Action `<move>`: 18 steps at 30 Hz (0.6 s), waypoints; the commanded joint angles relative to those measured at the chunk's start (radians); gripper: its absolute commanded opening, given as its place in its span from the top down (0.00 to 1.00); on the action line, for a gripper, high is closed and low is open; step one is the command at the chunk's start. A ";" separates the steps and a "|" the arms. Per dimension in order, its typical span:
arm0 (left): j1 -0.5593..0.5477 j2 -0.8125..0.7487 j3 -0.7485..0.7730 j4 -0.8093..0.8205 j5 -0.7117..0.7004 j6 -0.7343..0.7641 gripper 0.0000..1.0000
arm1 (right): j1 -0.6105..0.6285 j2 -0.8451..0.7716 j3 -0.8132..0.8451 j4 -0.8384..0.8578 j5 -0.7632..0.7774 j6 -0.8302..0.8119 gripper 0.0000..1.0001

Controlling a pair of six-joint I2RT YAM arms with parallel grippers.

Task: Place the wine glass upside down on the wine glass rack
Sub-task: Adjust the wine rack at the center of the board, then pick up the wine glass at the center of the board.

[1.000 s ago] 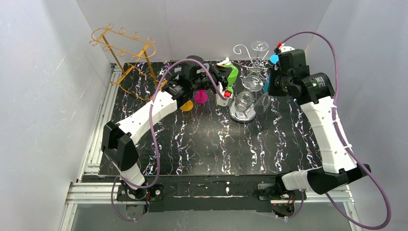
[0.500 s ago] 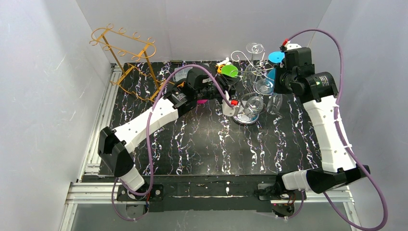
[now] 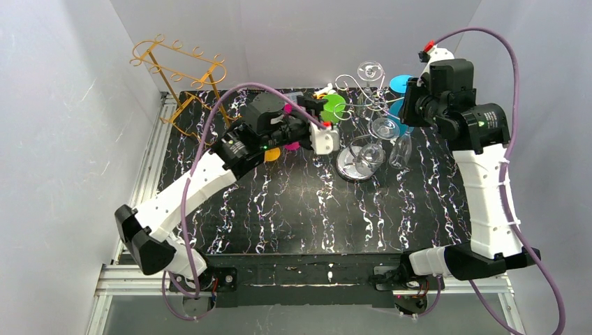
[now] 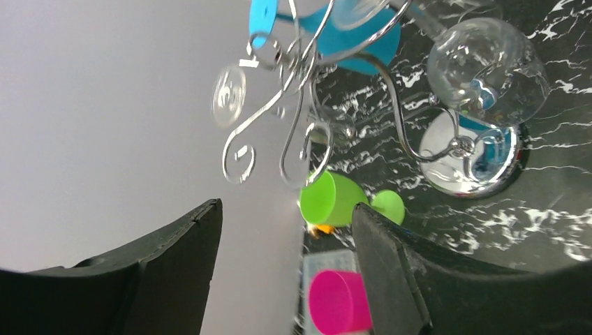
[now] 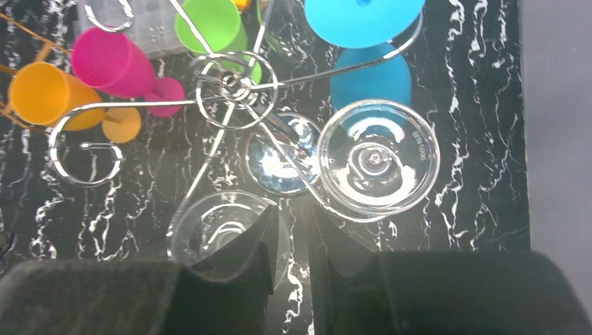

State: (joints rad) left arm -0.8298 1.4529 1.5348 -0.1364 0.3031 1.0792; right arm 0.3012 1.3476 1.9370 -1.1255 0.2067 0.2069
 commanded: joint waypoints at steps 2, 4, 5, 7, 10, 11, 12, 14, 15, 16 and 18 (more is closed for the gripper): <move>0.086 -0.078 0.055 -0.200 -0.192 -0.396 0.28 | -0.004 -0.029 0.119 -0.034 -0.063 0.007 0.65; 0.150 -0.096 0.048 -0.260 -0.194 -0.505 0.25 | -0.004 -0.033 0.163 -0.044 -0.073 0.010 0.61; 0.182 -0.102 0.039 -0.279 -0.200 -0.548 0.22 | -0.004 -0.034 0.177 -0.042 -0.086 0.016 0.59; 0.248 -0.103 0.024 -0.319 -0.212 -0.616 0.20 | -0.004 -0.034 0.199 -0.035 -0.119 0.030 0.55; 0.346 -0.078 0.014 -0.373 -0.211 -0.683 0.21 | -0.004 -0.031 0.207 -0.011 -0.172 0.046 0.48; 0.377 -0.062 0.020 -0.392 -0.209 -0.711 0.21 | -0.004 -0.027 0.206 0.001 -0.191 0.051 0.47; 0.410 -0.043 0.033 -0.412 -0.202 -0.742 0.22 | -0.004 -0.020 0.206 0.014 -0.212 0.054 0.46; 0.460 -0.003 0.053 -0.436 -0.196 -0.788 0.23 | -0.004 -0.001 0.203 0.040 -0.259 0.057 0.44; 0.479 0.013 0.056 -0.438 -0.197 -0.800 0.24 | -0.004 0.013 0.210 0.047 -0.276 0.058 0.44; 0.494 0.027 0.055 -0.436 -0.198 -0.810 0.24 | -0.003 0.027 0.226 0.050 -0.294 0.060 0.43; 0.509 0.046 0.046 -0.424 -0.195 -0.832 0.24 | 0.001 0.060 0.273 0.056 -0.319 0.067 0.40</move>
State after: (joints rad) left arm -0.3600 1.4604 1.5638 -0.5120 0.1046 0.3629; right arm 0.3012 1.3415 2.1194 -1.1328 -0.0043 0.2543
